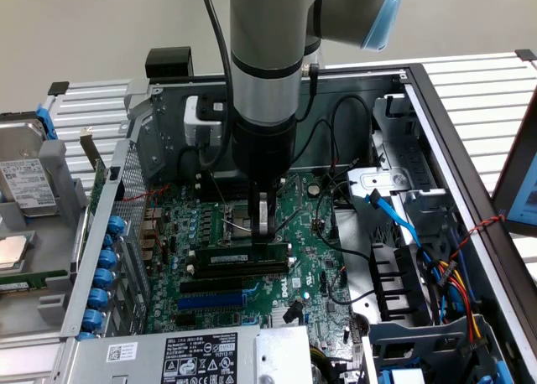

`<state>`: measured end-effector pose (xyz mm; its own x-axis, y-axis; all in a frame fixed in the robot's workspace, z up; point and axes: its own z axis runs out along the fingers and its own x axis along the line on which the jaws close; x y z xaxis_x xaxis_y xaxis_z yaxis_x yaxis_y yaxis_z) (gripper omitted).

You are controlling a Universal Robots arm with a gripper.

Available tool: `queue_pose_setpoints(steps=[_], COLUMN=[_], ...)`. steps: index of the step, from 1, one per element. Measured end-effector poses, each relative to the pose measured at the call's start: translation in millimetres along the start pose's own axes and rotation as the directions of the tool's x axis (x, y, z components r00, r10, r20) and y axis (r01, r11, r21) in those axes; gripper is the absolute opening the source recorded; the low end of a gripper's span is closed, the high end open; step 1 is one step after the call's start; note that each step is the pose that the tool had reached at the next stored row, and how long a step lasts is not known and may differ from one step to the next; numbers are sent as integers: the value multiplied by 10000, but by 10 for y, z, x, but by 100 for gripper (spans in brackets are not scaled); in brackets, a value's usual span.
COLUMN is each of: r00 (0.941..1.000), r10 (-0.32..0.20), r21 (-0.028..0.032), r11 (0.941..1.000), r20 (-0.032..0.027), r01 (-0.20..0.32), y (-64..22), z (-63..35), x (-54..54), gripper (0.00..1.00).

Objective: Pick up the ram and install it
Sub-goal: 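Insert the ram into the slot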

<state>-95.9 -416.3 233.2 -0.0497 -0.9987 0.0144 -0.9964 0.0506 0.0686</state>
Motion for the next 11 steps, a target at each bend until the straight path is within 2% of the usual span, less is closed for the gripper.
queue_pose_setpoints(steps=[11], r00=[10000], r10=[0], r21=[31], r11=[10000], r20=[2], r01=[0], y=[14], z=[6], x=[1], gripper=[12])
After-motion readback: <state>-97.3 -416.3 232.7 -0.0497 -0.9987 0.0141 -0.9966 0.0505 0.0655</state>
